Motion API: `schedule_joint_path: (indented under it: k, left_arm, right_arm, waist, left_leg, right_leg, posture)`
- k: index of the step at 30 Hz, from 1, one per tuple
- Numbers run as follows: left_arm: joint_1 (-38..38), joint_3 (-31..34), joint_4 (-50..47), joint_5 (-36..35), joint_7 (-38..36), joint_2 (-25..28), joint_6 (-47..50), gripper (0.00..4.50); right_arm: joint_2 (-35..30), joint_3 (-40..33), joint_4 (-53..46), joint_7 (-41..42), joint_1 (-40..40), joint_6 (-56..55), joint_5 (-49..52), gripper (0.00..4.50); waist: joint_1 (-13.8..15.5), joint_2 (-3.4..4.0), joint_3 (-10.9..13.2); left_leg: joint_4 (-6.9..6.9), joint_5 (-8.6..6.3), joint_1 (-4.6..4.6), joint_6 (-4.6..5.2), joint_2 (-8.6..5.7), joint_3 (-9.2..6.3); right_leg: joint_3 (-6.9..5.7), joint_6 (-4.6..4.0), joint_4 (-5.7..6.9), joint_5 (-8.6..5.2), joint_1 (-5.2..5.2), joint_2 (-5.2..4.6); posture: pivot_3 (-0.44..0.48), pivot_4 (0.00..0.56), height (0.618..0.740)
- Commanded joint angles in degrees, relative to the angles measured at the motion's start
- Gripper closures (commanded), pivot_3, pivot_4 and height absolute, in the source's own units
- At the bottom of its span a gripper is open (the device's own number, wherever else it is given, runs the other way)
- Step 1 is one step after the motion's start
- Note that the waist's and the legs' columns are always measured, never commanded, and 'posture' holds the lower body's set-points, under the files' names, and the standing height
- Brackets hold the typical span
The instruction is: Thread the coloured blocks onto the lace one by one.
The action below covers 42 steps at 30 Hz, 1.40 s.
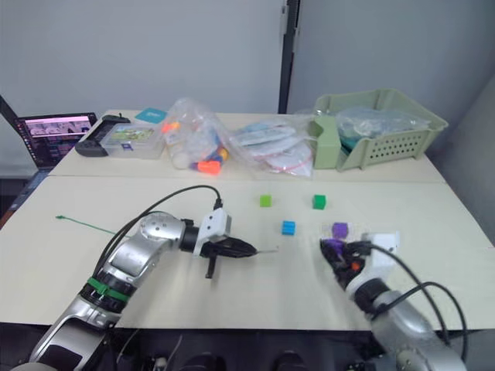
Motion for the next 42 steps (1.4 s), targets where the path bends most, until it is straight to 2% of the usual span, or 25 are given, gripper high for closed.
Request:
schedule_joint_path:
  k: [1,5,9,11,15,18,22,25,27,29,32,37,42]
  left_arm:
    - [-0.9,0.2,-1.0,-0.3,-1.1,-0.2,-0.9,4.50]
    - [-0.4,0.5,-2.2,-0.3,-1.7,0.5,0.3,4.50]
    - [0.2,0.7,-3.1,-0.6,-2.0,0.9,1.1,4.50]
    - [0.6,0.8,-3.4,-0.6,-1.7,0.8,1.0,4.50]
    - [3.2,1.4,-6.7,-3.6,-2.8,0.0,0.9,4.50]
    - [4.6,1.6,-8.5,-3.7,-1.7,-0.1,1.4,4.50]
    - [5.9,2.0,-9.8,-3.3,0.5,-0.2,1.5,4.50]
    - [6.8,2.2,-10.8,-2.8,2.6,-0.1,2.1,4.50]
    - [7.2,1.7,-11.0,-1.3,4.5,0.1,2.4,4.50]
    - [7.3,0.8,-10.8,0.8,6.5,0.3,2.8,4.50]
    - [7.4,-0.7,-10.6,3.2,8.5,-0.2,2.7,4.50]
    - [7.2,-1.4,-10.1,5.0,10.7,-1.3,2.9,4.50]
    - [6.7,-1.6,-10.3,5.4,11.6,-2.3,3.6,4.50]
  right_arm:
    - [0.5,4.7,-0.6,-2.5,1.3,-3.7,-6.7,3.31]
    - [2.1,8.6,2.9,-4.0,2.4,-6.0,-11.7,3.31]
    - [5.5,7.9,5.9,-3.5,3.2,-6.1,-10.1,3.31]
    - [5.6,6.9,5.1,-2.5,3.0,-6.1,-8.6,2.26]
    - [4.6,1.2,2.0,0.5,2.4,-3.7,0.2,0.87]
    - [-1.8,-5.3,0.8,4.1,0.8,-0.4,7.6,0.01]
    - [-12.4,-12.9,2.9,9.8,-3.0,3.5,17.3,0.01]
    - [-23.6,-14.2,8.8,19.8,-9.4,5.6,20.1,0.01]
    - [-31.8,-8.7,13.3,29.8,-14.1,3.4,15.6,0.01]
    - [-39.4,0.5,17.7,40.1,-18.0,-3.9,5.7,0.01]
    - [-44.8,12.3,25.4,52.2,-26.0,-14.8,-5.9,0.01]
    - [-44.9,25.2,35.7,65.2,-36.3,-28.8,-20.0,0.01]
    - [-41.9,30.2,40.6,67.3,-39.6,-32.9,-27.5,0.01]
  waist:
    - [0.0,0.00,0.0]
    - [0.1,0.00,0.0]
    - [0.1,0.00,0.0]
    - [0.1,-0.01,0.0]
    - [0.1,0.00,0.0]
    - [0.2,-0.01,0.0]
    - [0.2,-0.01,0.0]
    - [-0.2,0.00,0.0]
    - [-0.2,-0.01,0.0]
    - [-0.2,0.01,0.0]
    - [-0.1,0.00,0.0]
    - [0.4,-0.01,0.0]
    - [0.3,-0.02,0.0]
  left_leg:
    - [0.00,0.00,-0.02,0.00,0.00,0.00]
    - [0.00,0.00,-0.05,0.00,0.00,-0.01]
    - [0.00,0.00,-0.03,0.00,0.04,-0.03]
    - [0.00,0.00,-0.03,0.00,0.04,-0.03]
    - [0.00,0.00,-0.04,0.00,0.08,-0.04]
    - [0.00,0.00,-0.06,0.00,0.08,-0.07]
    - [0.00,0.00,-0.01,0.01,0.05,-0.03]
    - [0.00,0.00,-0.02,0.01,0.06,-0.04]
    - [0.00,0.00,-0.01,0.01,0.04,0.00]
    - [-0.01,0.00,0.02,0.01,0.07,0.01]
    - [-0.01,0.00,0.00,0.01,0.08,0.01]
    - [0.00,0.00,-0.12,0.01,-0.01,0.03]
    - [0.01,0.00,-0.11,0.01,-0.03,0.02]
  right_leg:
    - [-0.02,0.00,-0.01,0.00,-0.02,0.02]
    - [-0.06,0.00,-0.04,0.00,-0.04,0.05]
    - [-0.06,0.00,-0.05,0.00,-0.02,0.07]
    - [-0.06,0.00,-0.05,0.00,-0.01,0.07]
    - [-0.05,-0.01,-0.05,0.00,-0.02,0.06]
    - [-0.03,0.00,-0.06,0.00,-0.01,-0.04]
    - [-0.03,0.02,-0.10,0.02,0.08,-0.02]
    - [-0.06,0.02,-0.16,0.02,0.07,0.09]
    - [-0.02,0.01,-0.15,0.03,0.06,0.10]
    - [-0.04,0.01,-0.18,0.02,0.06,0.15]
    - [-0.07,0.02,-0.24,0.02,0.06,0.18]
    - [-0.07,0.03,-0.24,0.02,-0.04,0.05]
    - [-0.09,0.03,-0.21,0.03,-0.03,-0.01]
  posture:
    - [0.000,0.150,0.740]
    - [0.000,0.150,0.740]
    - [0.000,0.150,0.740]
    - [0.000,0.150,0.740]
    - [0.000,0.150,0.740]
    - [0.000,0.150,0.740]
    - [0.000,0.150,0.740]
    - [0.000,0.150,0.740]
    - [0.000,0.150,0.740]
    - [0.000,0.150,0.740]
    - [0.000,0.150,0.740]
    - [0.000,0.150,0.740]
    - [0.000,0.150,0.740]
